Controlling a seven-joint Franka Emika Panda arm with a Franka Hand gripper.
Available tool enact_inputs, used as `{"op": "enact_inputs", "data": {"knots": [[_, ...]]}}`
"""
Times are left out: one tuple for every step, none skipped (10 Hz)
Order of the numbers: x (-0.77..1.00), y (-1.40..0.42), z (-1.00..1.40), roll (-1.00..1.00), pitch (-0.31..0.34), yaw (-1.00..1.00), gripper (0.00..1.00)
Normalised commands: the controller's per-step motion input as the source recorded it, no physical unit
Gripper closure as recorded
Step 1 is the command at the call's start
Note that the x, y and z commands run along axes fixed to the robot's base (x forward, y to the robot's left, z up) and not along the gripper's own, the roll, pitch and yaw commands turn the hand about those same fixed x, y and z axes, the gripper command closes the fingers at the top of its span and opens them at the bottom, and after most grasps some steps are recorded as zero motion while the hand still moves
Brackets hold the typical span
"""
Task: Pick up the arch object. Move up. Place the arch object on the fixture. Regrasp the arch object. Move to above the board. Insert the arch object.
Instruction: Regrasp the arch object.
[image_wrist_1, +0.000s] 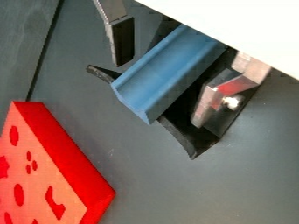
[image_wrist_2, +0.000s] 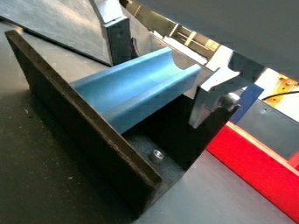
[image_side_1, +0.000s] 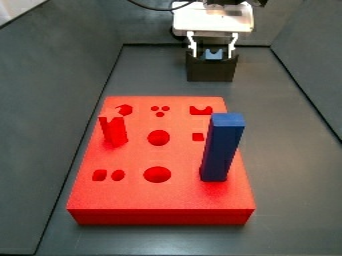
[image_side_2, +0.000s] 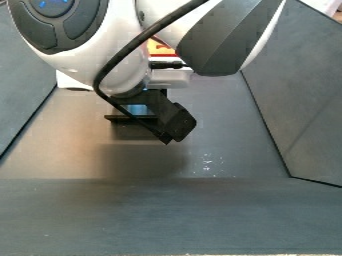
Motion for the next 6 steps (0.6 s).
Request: {"op": "enact_inputs", "data": {"knots": [[0.00, 0.00, 1.00, 0.05, 0.017, -0.04, 0.00], [0.00, 0.00, 1.00, 0.05, 0.020, -0.03, 0.00], [-0.02, 0.00, 1.00, 0.06, 0.027, -0.02, 0.00], [-0.03, 0.00, 1.00, 0.07, 0.032, -0.01, 0.00], [-0.03, 0.00, 1.00, 0.07, 0.038, -0.01, 0.00], [-0.04, 0.00, 0.97, 0.06, 0.049, -0.01, 0.00]]}}
